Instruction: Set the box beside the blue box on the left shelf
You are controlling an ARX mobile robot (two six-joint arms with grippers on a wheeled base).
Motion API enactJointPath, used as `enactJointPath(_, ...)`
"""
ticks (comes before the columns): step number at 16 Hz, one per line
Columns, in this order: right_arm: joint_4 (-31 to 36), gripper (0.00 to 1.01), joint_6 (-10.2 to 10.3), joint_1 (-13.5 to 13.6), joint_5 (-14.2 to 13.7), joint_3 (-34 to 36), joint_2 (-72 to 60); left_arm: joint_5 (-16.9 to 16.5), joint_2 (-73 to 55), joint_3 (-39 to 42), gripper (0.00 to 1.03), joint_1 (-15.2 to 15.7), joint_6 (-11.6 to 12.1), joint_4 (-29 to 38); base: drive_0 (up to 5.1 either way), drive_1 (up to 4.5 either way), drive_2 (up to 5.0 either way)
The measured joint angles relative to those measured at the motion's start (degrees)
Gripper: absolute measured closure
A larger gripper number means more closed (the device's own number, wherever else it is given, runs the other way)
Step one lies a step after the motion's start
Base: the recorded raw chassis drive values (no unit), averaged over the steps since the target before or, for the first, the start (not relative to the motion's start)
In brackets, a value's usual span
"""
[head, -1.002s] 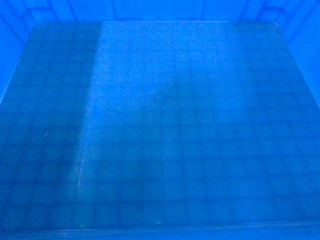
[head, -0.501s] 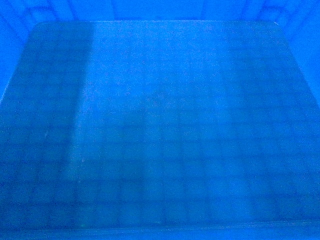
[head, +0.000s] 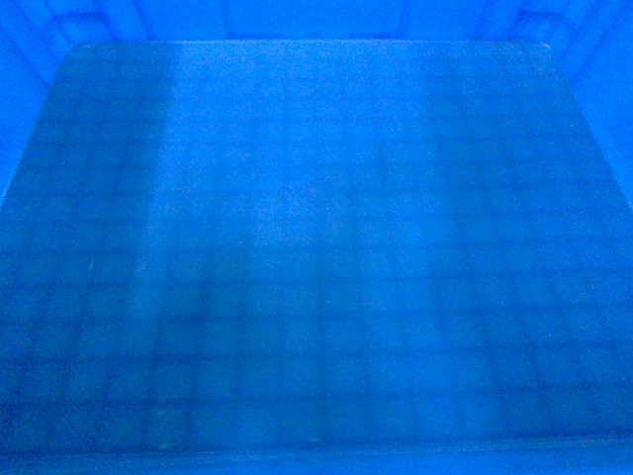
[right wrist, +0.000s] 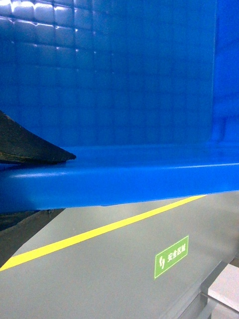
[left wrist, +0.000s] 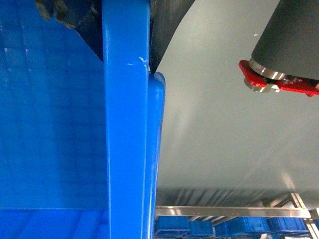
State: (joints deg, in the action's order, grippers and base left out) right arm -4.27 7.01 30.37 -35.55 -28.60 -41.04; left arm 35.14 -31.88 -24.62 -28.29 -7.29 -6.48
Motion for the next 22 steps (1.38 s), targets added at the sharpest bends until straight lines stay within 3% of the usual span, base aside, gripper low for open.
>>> enactJointPath(7, -0.20, 0.90, -0.02, 0.00, -0.02, 0.00, -0.04, 0.00, 0.04, 0.00, 0.94, -0.02, -0.02, -0.39, -0.4, -0.43, -0.4)
enactJointPath(22, -0.13, 0.90, -0.04, 0.00, -0.07, 0.00, -0.04, 0.00, 0.00, 0.04, 0.94, -0.02, 0.04, -0.02, 0.0, 4.04, -4.0)
